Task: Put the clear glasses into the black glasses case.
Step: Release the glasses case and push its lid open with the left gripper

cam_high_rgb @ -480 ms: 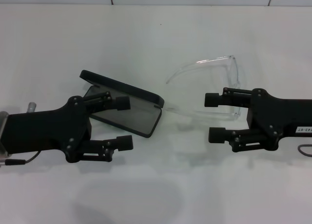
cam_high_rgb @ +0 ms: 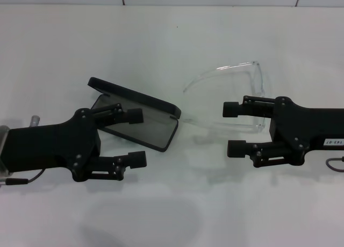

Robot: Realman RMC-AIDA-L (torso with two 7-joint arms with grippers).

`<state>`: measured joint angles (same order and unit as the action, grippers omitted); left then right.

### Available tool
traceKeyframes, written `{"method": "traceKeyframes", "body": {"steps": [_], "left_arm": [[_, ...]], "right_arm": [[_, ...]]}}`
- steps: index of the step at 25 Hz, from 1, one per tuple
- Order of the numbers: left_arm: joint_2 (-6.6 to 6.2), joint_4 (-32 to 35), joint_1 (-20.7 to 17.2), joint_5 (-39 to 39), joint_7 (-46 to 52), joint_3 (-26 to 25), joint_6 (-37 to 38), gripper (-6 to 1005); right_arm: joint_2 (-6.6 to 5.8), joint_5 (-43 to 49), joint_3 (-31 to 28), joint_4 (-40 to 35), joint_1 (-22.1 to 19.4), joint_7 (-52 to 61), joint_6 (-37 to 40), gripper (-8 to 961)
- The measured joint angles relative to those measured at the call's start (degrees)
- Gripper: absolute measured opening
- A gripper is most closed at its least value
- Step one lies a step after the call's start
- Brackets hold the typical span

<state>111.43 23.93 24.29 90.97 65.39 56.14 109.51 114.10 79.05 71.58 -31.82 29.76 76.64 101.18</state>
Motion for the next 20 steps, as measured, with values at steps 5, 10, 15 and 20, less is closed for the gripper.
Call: {"method": "traceKeyframes", "body": {"steps": [5,10,15,20], "left_arm": [[0.02,0.2,0.0,0.0,0.6,0.0,0.0,880],[-0.01,0.3,0.3,-0.3,0.8,-0.3,0.0,880],[-0.12,4.5,0.1,-1.9,4.2,-1.4,0.0,880],[1.69,16.8,-1.2,-1.6,9.5,-5.2,-0.5,880]], "right_arm": [[-0.07,-0.2,-0.1,-0.1,0.0,0.0,0.0,831],[0.02,-0.3,-2.4,-0.2,-0.7,-0.4,0.2,830],[0.38,-0.4,-8.4,-0.2,-2.6,-1.2,2.0,830],[1.06,-0.6,-17.8,0.3,-5.0,-2.0,6.6,829]]}}
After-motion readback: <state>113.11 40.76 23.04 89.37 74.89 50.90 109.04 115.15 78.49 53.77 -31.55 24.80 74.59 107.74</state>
